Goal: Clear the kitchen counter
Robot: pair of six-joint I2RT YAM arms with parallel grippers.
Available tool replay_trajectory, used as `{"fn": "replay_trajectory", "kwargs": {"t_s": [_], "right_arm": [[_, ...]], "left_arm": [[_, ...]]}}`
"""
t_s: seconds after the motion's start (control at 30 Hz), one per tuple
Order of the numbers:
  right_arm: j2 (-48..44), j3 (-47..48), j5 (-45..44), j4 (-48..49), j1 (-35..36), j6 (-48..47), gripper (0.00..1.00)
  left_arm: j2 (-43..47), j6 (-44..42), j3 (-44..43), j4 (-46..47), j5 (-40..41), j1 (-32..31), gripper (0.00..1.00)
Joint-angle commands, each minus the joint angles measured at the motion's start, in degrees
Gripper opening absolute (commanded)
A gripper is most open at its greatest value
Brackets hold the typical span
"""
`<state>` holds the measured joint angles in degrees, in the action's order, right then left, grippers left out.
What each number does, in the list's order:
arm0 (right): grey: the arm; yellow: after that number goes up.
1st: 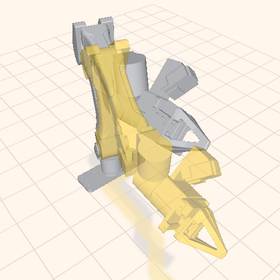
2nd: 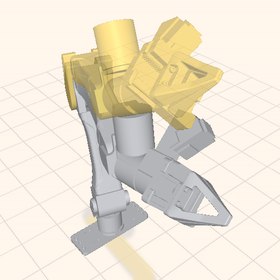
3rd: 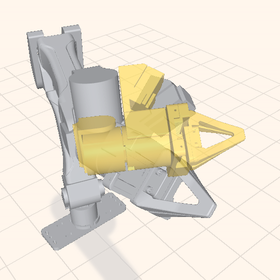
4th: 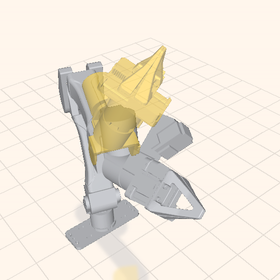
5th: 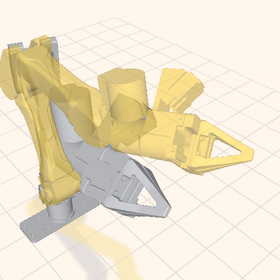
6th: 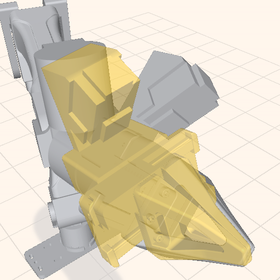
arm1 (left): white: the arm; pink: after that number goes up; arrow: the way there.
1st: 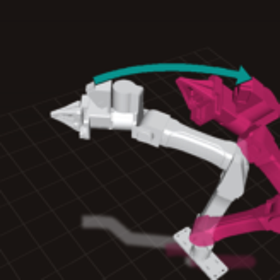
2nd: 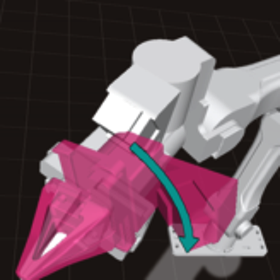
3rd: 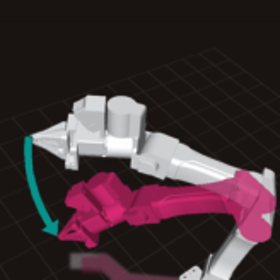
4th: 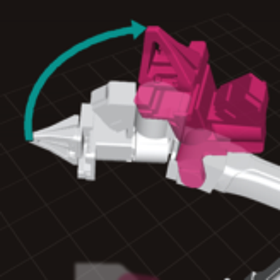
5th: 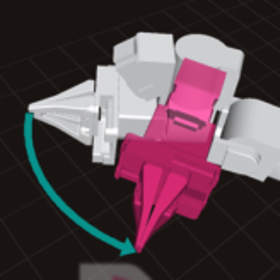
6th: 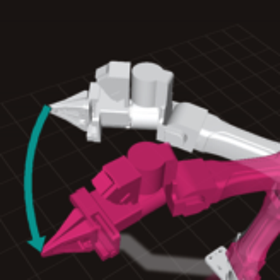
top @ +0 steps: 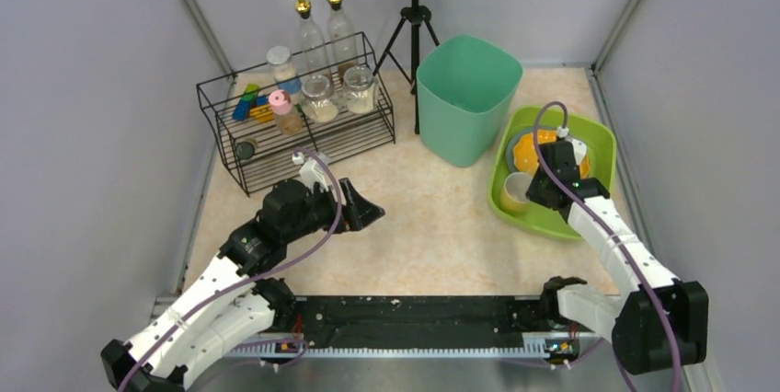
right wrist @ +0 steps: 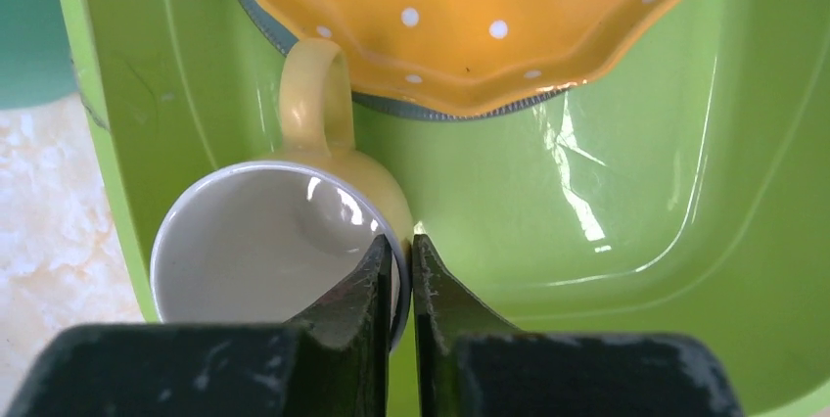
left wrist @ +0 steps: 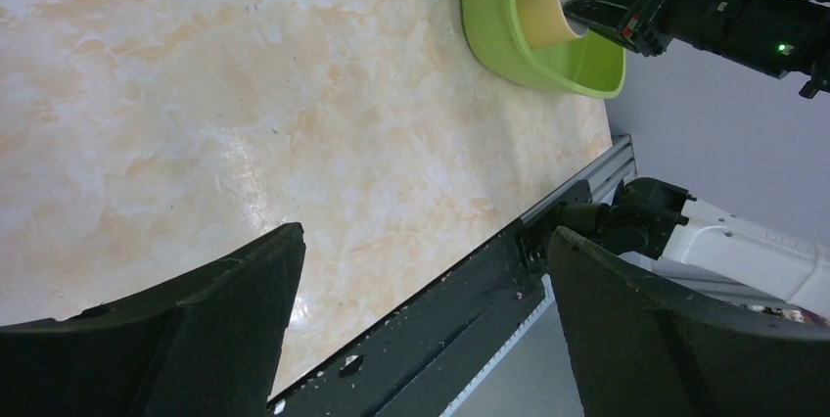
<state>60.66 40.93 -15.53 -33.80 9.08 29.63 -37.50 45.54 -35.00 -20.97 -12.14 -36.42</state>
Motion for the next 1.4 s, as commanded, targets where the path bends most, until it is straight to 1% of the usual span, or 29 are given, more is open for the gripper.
{"fn": "replay_trajectory", "kwargs": {"t_s": [0.0, 0.07, 0.2, 0.37, 0.4, 0.47, 0.53, 0.57, 0.7, 0.83, 0.93, 1.03, 1.1, 1.27, 1.37], "right_arm": [[2.75, 0.13, -0.98, 5.86, -0.84, 0.93, 0.14], [3.35, 0.16, -0.87, 6.06, -0.94, 1.11, 0.29], [2.75, 0.43, 0.14, 5.93, -0.91, 0.95, 0.51], [0.36, 2.05, 1.96, 4.15, -0.97, 0.55, 0.64], [-0.31, 2.68, 2.34, 3.64, -0.93, 0.41, 0.69], [-1.86, 4.16, 3.56, 2.50, -0.95, 0.00, 0.74], [-3.15, 6.12, 5.00, 1.12, -0.94, -1.02, 0.92], [-3.54, 7.37, 5.36, 0.33, -0.87, -1.49, 0.98], [-5.60, 11.98, 5.59, -2.16, -0.90, -3.10, 0.99], [-6.51, 16.73, 12.82, -1.96, -0.86, -5.29, 0.99], [-6.12, 19.93, 14.88, -1.16, 0.54, -6.07, 0.99], [-6.40, 21.60, 18.60, 2.58, 2.30, -5.62, 0.99], [-6.82, 21.94, 18.97, 5.97, 5.41, -5.54, 0.99], [-5.46, 25.00, 12.66, 10.87, 15.56, -8.07, 0.99], [-3.61, 26.67, 12.08, 12.74, 19.18, -8.45, 0.99]], "left_arm": [[0.33, 0.00, 0.59, 2.76, 0.01, 0.11, 0.98], [0.03, 0.02, 0.67, 2.94, 0.00, 0.07, 0.98], [-0.66, 0.13, 0.87, 3.29, -0.06, 0.13, 0.98], [-1.42, 0.05, 0.53, 3.39, 0.04, 0.12, 0.99], [-1.57, 0.00, 0.33, 3.39, 0.02, 0.16, 0.98], [-1.67, -0.33, -0.04, 3.19, 0.22, 0.08, 0.98], [-2.03, -0.67, -0.74, 2.71, 0.57, 0.07, 0.98], [-2.26, -0.79, -1.30, 2.43, 0.69, 0.12, 0.98], [-3.00, -1.65, -2.83, 1.31, 1.35, 0.08, 0.99], [-3.86, -3.10, -5.92, -1.53, 4.64, 0.12, 0.99], [-4.78, -4.65, -9.24, -4.40, 8.36, 0.11, 0.99], [-5.58, -6.81, -12.18, -6.04, 10.82, 0.12, 0.99], [-6.26, -8.16, -13.86, -7.08, 11.58, 0.08, 0.99], [-8.60, -10.86, -18.85, -9.58, 14.36, 0.13, 0.99], [-9.72, -11.80, -21.59, -10.28, 14.52, 0.09, 0.99]]}}
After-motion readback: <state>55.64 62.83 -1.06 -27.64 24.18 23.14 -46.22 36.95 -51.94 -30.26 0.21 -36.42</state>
